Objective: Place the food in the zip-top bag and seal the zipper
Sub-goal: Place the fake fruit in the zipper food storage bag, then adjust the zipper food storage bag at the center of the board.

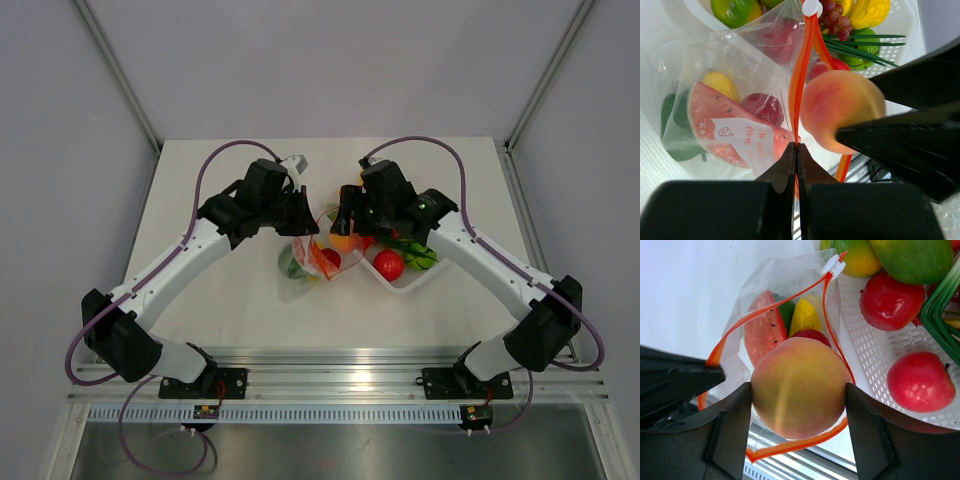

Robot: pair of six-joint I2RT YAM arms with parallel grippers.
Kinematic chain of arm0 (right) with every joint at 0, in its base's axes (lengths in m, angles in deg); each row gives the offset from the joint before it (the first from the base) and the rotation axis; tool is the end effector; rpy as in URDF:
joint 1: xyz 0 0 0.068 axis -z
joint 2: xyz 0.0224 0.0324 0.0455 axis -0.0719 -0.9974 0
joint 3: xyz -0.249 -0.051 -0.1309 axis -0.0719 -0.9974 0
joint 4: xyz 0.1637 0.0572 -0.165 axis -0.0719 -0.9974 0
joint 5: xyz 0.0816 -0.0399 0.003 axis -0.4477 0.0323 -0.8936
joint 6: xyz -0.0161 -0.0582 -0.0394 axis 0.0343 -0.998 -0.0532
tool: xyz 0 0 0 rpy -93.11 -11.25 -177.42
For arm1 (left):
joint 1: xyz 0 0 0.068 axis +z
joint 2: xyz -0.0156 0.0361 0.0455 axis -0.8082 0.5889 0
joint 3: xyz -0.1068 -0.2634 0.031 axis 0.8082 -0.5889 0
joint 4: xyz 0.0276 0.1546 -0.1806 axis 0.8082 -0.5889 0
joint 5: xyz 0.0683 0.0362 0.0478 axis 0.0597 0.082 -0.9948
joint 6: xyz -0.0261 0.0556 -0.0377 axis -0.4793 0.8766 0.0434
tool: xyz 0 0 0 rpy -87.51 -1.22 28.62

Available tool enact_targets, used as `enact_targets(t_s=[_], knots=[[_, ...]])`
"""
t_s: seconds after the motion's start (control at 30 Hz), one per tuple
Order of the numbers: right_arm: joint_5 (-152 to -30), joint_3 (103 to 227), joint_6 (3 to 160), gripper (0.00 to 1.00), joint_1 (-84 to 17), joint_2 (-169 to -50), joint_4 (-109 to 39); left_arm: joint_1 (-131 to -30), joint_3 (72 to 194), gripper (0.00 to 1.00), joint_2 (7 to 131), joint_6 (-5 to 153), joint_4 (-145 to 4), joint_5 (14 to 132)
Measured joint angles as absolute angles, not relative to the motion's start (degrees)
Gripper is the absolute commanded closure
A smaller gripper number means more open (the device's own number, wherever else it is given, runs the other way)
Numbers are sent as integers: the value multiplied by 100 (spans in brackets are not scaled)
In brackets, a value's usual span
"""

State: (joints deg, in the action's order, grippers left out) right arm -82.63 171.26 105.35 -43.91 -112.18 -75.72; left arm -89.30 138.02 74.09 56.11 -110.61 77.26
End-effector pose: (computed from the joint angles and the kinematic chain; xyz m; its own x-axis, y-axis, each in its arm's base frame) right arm 0.2398 0.1990 0.3496 -0.7766 0.0156 -0.6299 -0.2779 0.8888 0.3646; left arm 0.2357 -0.1835 0.3482 -0.8109 -0.0198 -0.5848 0.3415 0.7956 -0.5004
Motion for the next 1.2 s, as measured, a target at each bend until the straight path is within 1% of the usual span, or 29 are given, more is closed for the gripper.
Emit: enact_targets(t_s=[0.03, 0.07, 0.13, 0.17, 0.57, 0.67, 0.7, 0.77, 0.8, 0.9, 1.0, 1.03, 1.1, 1.13, 1.17, 1.2], knots=[[-8252, 17126, 10546, 28, -4391, -11299, -7559, -8930, 13802, 100, 7409, 5611, -11061, 7728], [-8237, 17126, 10552, 23, -4391, -11386, -7544, -8930, 13802, 100, 7409, 5609, -11061, 7728], [-8235, 17126, 10572, 17, -4391, -11520, -7531, -8930, 13802, 100, 7409, 5607, -11059, 7730], [-8233, 17126, 10574, 16, -4391, -11559, -7533, -8930, 13802, 100, 7409, 5605, -11059, 7728], [-7761, 17131, 10452, 13, -4398, -11465, -7598, -8930, 13802, 100, 7409, 5570, -11051, 7756], [-7638, 17131, 10436, 14, -4400, -11378, -7655, -8930, 13802, 100, 7409, 5552, -11033, 7772], [-7577, 17128, 10432, 20, -4400, -11341, -7668, -8930, 13802, 100, 7409, 5550, -11024, 7772], [-7382, 17052, 10408, 24, -4400, -11225, -7662, -8930, 13802, 100, 7409, 5548, -11009, 7772], [-7295, 16934, 10406, 28, -4400, -11118, -7607, -8930, 13802, 100, 7409, 5550, -11009, 7772], [-7199, 16495, 10410, 33, -4380, -10818, -7568, -8930, 13800, 100, 7409, 5550, -11009, 7772], [-7205, 16195, 10432, 42, -4365, -10803, -7518, -8930, 13800, 100, 7409, 5546, -11002, 7772], [-7232, 16114, 10445, 52, -4361, -10842, -7491, -8930, 13800, 100, 7409, 5546, -10996, 7772], [-7284, 15979, 10463, 63, -4356, -10947, -7441, -8930, 13800, 100, 7409, 5546, -10972, 7772], [-7341, 15913, 10495, 72, -4354, -11000, -7399, -8930, 13800, 100, 7409, 5546, -10963, 7772], [-7398, 15850, 10500, 78, -4354, -11021, -7334, -8930, 13800, 100, 7409, 5546, -10965, 7772], [-7457, 15804, 10493, 83, -4354, -11021, -7281, -8930, 13800, 100, 7409, 5546, -10965, 7769]])
